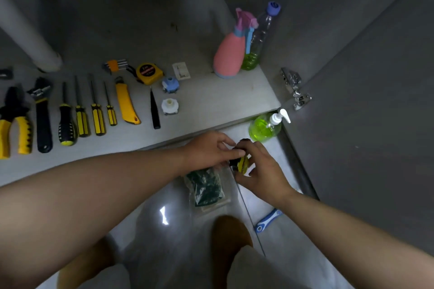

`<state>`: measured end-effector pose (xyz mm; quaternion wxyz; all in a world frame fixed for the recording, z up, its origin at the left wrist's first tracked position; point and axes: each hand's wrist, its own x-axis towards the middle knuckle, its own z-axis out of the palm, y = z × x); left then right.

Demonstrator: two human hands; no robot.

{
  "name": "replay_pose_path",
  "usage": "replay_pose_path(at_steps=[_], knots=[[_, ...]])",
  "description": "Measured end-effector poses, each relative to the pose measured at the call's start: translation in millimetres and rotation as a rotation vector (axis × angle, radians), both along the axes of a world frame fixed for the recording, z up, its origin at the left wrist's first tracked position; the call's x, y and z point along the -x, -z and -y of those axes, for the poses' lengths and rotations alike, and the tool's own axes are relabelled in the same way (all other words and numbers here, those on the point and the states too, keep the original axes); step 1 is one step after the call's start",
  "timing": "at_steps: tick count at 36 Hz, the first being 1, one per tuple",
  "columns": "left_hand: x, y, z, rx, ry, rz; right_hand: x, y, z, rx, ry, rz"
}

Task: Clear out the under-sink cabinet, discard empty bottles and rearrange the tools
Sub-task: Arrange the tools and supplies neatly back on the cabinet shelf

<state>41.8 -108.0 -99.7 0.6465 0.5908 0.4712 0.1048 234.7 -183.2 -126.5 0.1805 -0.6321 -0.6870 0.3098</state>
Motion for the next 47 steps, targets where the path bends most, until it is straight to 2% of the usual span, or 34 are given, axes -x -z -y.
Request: replay_pose_path(at_steps=[4,9,14,19,23,27,30,34,36,39,42,47], knots=[[20.6,-16.7,-14.5,-0.06,-0.125,0.091,20.7,-22.5,-27.7,-0.051,-0.069,-0.063],[58.3,-31.8,-45.5,-0.165,-0.332,0.027,44.9,-40.8,-72.9,-0.065,-0.045,-0.08],[102.2,-37.6,-74.9,-0.21,-0.734,0.068,82.1,-46.8,-144.8,-0.117,-0.012,0.082],[126.0,-29.9,-84.5,-0.144,-0.931,0.124,121.5,-30.6,-212.8,-0.103,0.003,0.242],[129.5,-22.6,-83.3,-0.132,-0.953,0.11,137.5,-17.3,-229.9,0.003,0.011,0.308],[129.6,-22.5,-83.9,-0.097,-0.973,0.134,133.7,-23.8,-213.9,0.029,0.093,0.22],[122.6,-24.4,-80.6,-0.032,-0.936,0.177,125.5,-39.8,-192.9,0.016,0.208,0.059],[105.7,-24.2,-71.2,0.002,-0.827,0.185,127.3,-66.7,-158.7,0.351,0.27,-0.401],[97.8,-23.4,-65.2,-0.006,-0.74,0.181,130.0,-73.3,-146.9,0.417,0.252,-0.464],[90.8,-21.5,-58.2,-0.05,-0.605,0.097,134.2,-74.8,-137.1,0.397,0.306,-0.494],[92.3,-17.6,-57.8,-0.158,-0.525,-0.063,132.8,-70.1,-133.6,0.421,0.344,-0.47],[102.7,-9.4,-56.7,-0.26,-0.458,-0.194,120.9,-52.3,-137.1,0.39,0.397,-0.281]])
